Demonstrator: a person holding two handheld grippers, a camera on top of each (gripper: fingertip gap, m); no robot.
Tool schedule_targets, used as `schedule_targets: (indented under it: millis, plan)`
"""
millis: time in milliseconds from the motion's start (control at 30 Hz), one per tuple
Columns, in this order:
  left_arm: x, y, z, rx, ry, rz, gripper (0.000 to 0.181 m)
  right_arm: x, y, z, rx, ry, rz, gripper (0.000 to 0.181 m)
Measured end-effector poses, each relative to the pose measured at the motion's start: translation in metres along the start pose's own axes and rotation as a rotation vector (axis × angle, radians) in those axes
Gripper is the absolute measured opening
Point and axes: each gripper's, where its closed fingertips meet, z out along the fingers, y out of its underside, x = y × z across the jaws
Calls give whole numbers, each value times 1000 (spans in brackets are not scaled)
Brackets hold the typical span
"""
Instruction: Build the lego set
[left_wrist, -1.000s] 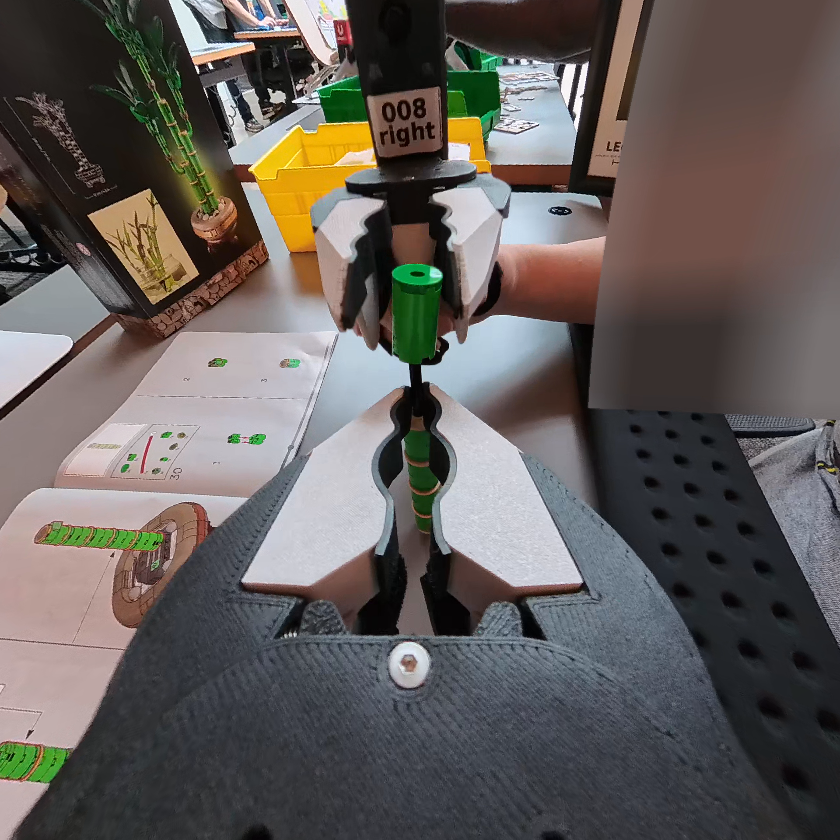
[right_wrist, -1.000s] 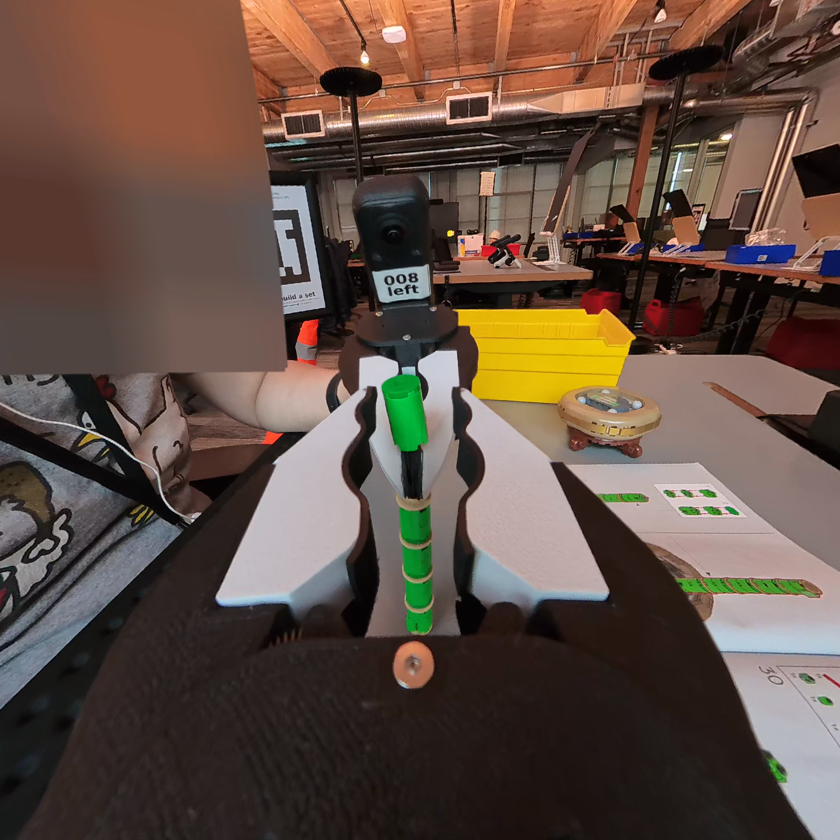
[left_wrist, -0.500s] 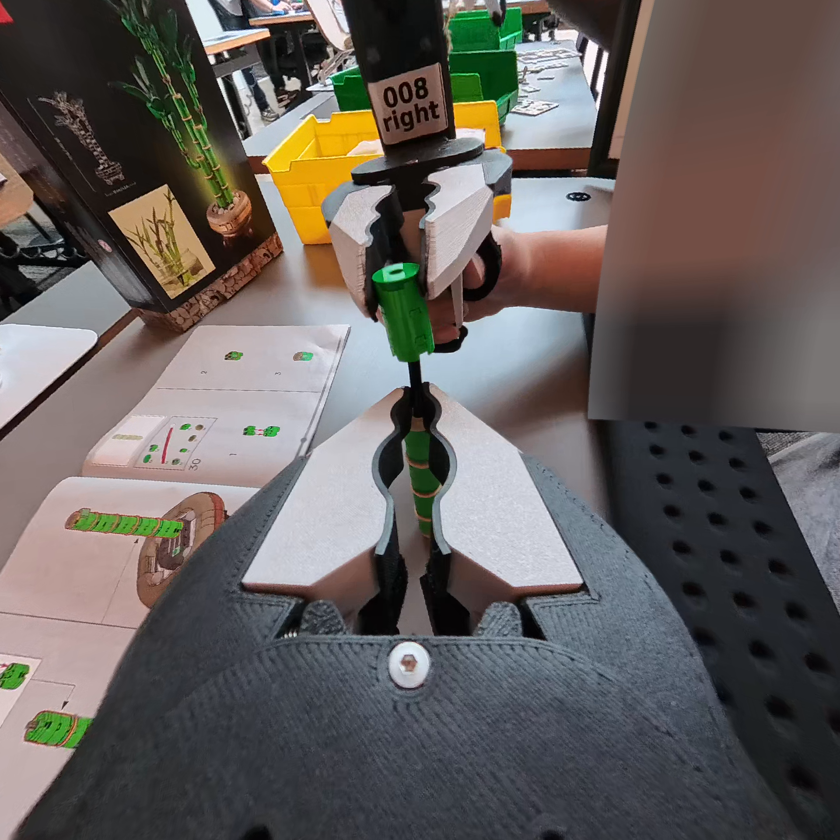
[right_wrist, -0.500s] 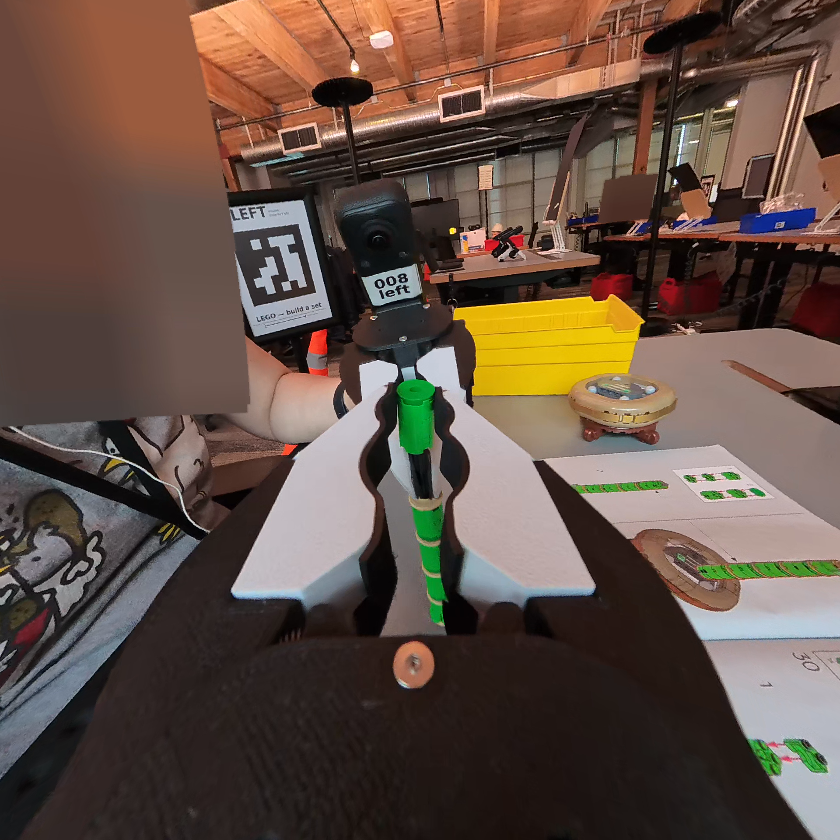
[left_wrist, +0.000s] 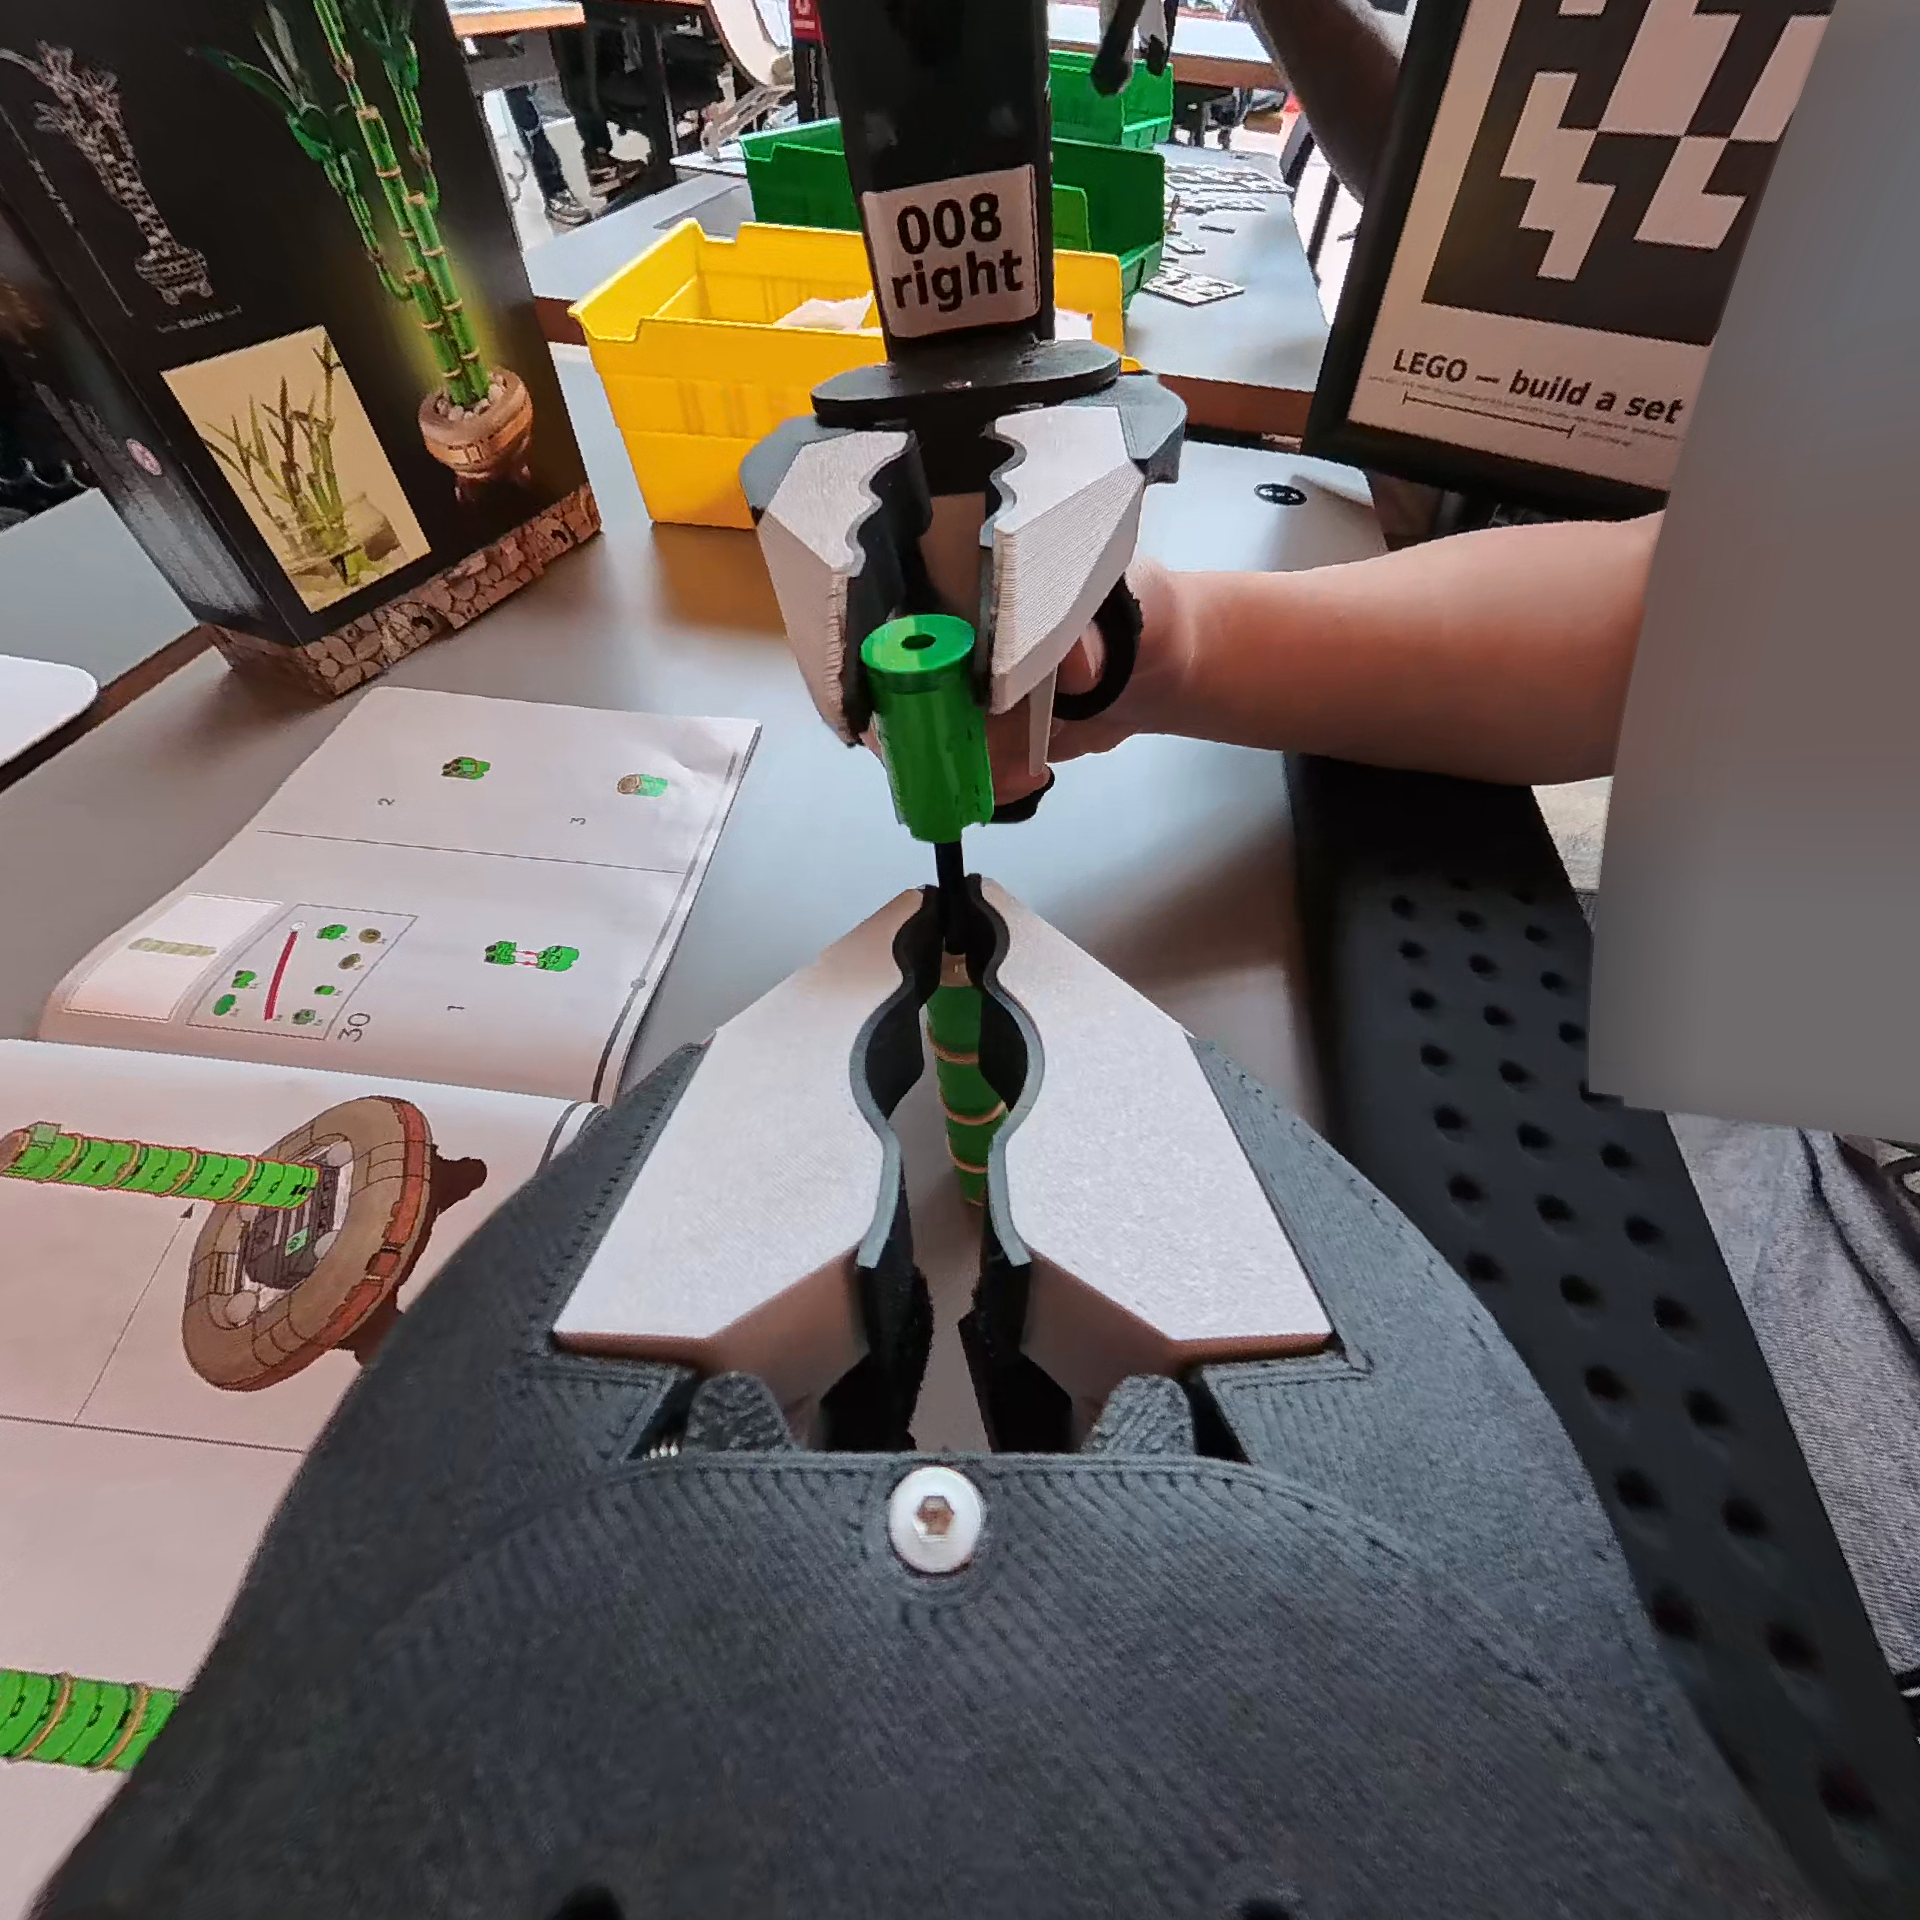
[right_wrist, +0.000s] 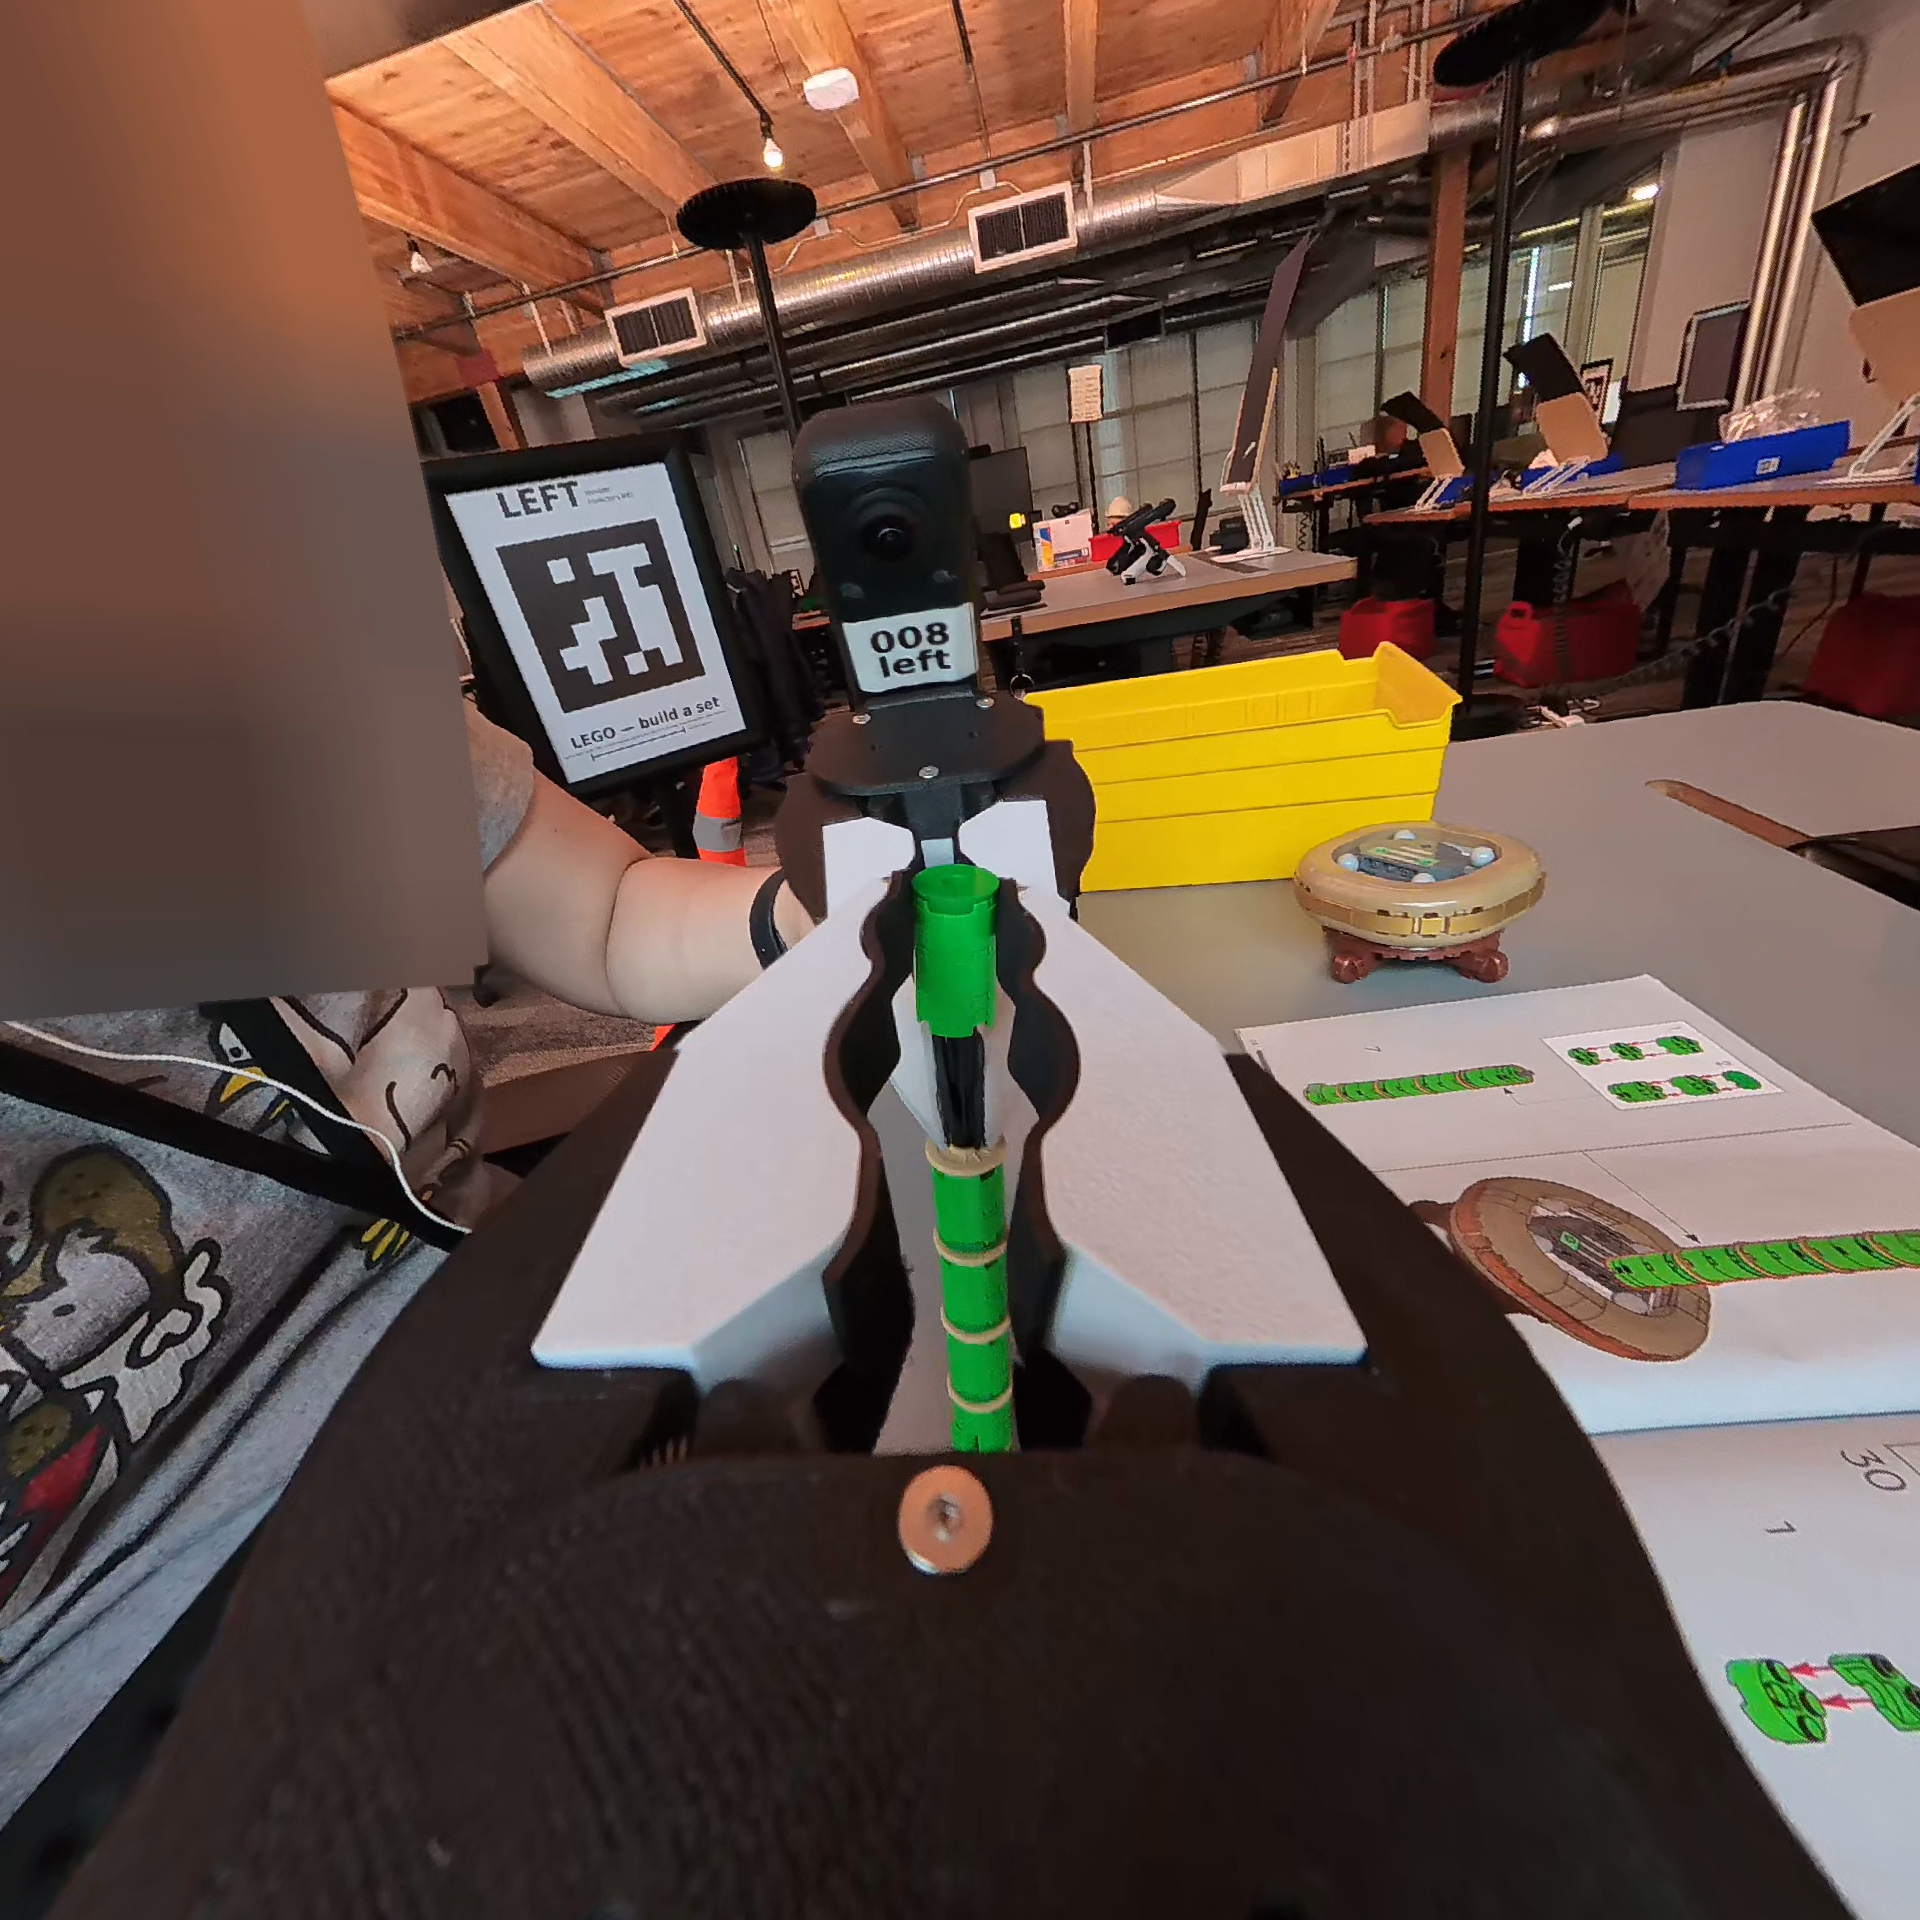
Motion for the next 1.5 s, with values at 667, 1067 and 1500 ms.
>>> schedule_targets:
  millis: [667, 1067, 1500]
  plan:
    - [0, -4, -2, 28, 19, -33, 1, -3, -2, -1, 33, -11, -36, 15]
    - [-1, -3, -3, 13, 2, -17, 1, 4, -2, -1, 57, -10, 50, 15]
    - [-1, -5, -4, 24, 6, -28, 1, 2, -2, -2, 29, 2, 25, 16]
